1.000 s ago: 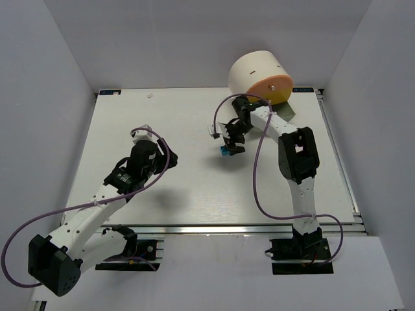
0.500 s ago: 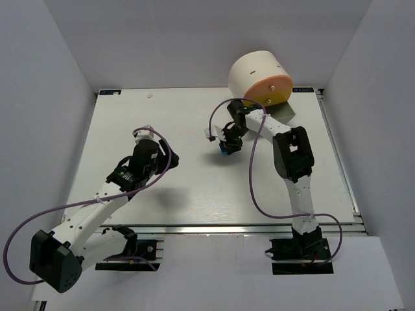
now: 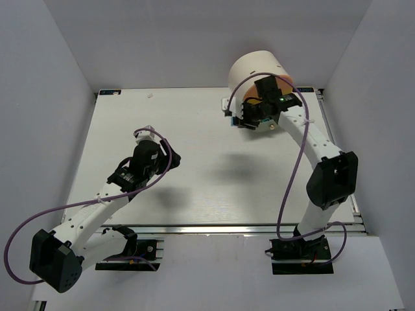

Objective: Sort the legos into containers by color

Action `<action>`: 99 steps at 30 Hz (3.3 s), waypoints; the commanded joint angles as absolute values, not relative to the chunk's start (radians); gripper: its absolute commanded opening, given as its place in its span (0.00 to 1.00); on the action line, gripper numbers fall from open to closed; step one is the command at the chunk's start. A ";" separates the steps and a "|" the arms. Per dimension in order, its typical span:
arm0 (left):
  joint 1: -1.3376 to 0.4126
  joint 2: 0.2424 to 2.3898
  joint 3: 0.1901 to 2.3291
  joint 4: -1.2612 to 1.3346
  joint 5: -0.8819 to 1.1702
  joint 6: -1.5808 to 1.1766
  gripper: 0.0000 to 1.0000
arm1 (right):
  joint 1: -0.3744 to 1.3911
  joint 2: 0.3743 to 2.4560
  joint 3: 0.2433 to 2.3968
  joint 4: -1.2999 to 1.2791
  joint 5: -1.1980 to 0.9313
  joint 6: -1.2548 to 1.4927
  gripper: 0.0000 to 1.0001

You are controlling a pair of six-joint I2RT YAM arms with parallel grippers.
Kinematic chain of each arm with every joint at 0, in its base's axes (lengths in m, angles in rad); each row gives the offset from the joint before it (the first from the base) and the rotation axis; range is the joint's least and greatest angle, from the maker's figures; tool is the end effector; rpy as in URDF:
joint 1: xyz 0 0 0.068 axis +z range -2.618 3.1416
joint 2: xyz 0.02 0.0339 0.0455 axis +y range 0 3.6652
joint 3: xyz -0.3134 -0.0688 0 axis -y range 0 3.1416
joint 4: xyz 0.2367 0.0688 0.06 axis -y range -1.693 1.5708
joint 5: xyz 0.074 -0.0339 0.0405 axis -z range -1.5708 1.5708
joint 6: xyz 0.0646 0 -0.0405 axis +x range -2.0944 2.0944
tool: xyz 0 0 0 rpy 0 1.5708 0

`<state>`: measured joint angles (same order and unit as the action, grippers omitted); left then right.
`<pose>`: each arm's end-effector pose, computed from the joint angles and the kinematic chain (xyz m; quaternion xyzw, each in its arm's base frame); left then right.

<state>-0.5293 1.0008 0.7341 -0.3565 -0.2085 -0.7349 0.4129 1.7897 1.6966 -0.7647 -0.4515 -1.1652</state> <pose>0.1849 -0.0927 0.2928 -0.1380 0.8755 -0.1934 0.4208 0.3695 0.1926 0.3572 -0.7032 0.5880 0.0701 0.3934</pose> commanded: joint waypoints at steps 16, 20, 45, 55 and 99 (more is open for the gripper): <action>-0.529 0.983 0.724 -0.319 -0.183 -0.741 0.75 | 0.224 2.016 1.878 -0.606 -0.184 -1.256 0.35; -0.529 0.976 0.719 -0.321 -0.187 -0.742 0.75 | 0.224 2.020 1.867 -0.589 -0.183 -1.243 0.55; -0.529 1.029 0.727 -0.285 -0.152 -0.739 0.75 | 0.097 1.950 1.787 -1.083 -0.486 -1.565 0.00; -0.529 1.026 0.729 -0.299 -0.164 -0.739 0.76 | 0.160 2.029 1.727 -0.741 -0.333 -1.391 0.00; -0.529 1.023 0.733 -0.157 -0.034 -0.686 0.98 | 0.204 1.674 1.464 -0.308 -0.489 -0.591 0.89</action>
